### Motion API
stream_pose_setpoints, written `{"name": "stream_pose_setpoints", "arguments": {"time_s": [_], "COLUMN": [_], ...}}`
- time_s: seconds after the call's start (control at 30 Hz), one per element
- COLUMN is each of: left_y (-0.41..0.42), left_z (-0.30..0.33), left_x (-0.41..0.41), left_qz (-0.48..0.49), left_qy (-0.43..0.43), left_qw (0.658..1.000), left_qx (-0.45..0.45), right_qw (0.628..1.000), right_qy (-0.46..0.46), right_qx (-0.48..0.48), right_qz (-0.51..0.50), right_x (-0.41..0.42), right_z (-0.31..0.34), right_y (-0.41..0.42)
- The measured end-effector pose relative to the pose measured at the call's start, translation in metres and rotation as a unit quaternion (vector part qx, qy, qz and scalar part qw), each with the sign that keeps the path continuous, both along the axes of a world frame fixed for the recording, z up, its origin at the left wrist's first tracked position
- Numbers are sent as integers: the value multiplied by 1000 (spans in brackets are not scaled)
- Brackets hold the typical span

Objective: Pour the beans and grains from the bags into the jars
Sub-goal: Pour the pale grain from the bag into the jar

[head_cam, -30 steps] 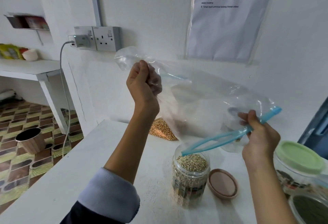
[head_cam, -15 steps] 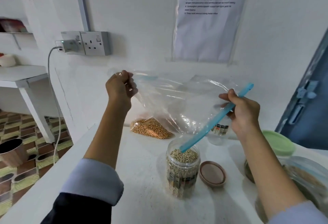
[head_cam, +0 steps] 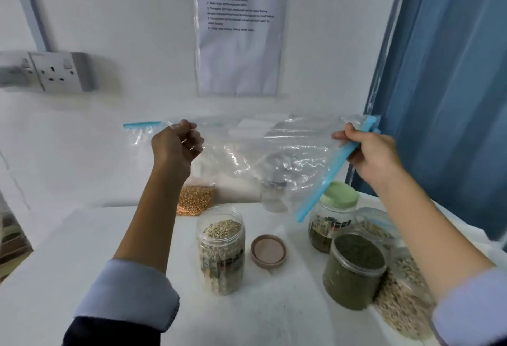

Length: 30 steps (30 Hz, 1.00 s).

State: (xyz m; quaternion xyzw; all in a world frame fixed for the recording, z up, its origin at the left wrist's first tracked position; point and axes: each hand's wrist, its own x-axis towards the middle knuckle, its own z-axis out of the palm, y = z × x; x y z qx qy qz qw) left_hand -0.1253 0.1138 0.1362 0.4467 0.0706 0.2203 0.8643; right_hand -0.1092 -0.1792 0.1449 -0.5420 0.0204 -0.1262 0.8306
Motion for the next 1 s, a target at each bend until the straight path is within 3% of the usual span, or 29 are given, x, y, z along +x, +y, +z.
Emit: {"name": "stream_pose_setpoints", "arguments": {"time_s": [0.3, 0.33, 0.4, 0.5, 0.57, 0.67, 0.77, 0.83, 0.9, 1.0], "left_y": [-151, -173, -223, -294, -331, -358, -366, -367, -366, -364], "left_z": [-6, -9, -15, -19, -16, -2, 9, 13, 16, 20], "left_x": [5, 4, 1, 4, 11, 22, 35, 40, 41, 45], "left_qz": [-66, -53, -27, -5, 56, 180, 205, 173, 122, 109], "left_qy": [-75, -80, -85, -112, -105, -40, -23, -38, -67, -67], "left_qw": [995, 995, 979, 879, 842, 834, 839, 866, 914, 949], "left_qx": [-18, 14, 185, 463, 526, 521, 504, 468, 382, 289], "right_qw": [987, 982, 972, 966, 966, 964, 974, 983, 986, 989], "right_qy": [-4, 3, 11, 14, 10, 4, -33, -60, -86, -101], "right_qx": [149, 178, 226, 253, 256, 266, 223, 168, 144, 68], "right_qz": [-59, -63, -61, -41, -31, -14, 28, 48, 24, -89], "right_x": [15, 19, 24, 28, 30, 34, 40, 41, 37, 36], "right_z": [3, 4, 11, 21, 27, 32, 33, 33, 31, 20], "right_y": [-126, -142, -175, -213, -229, -248, -269, -284, -298, -313]}}
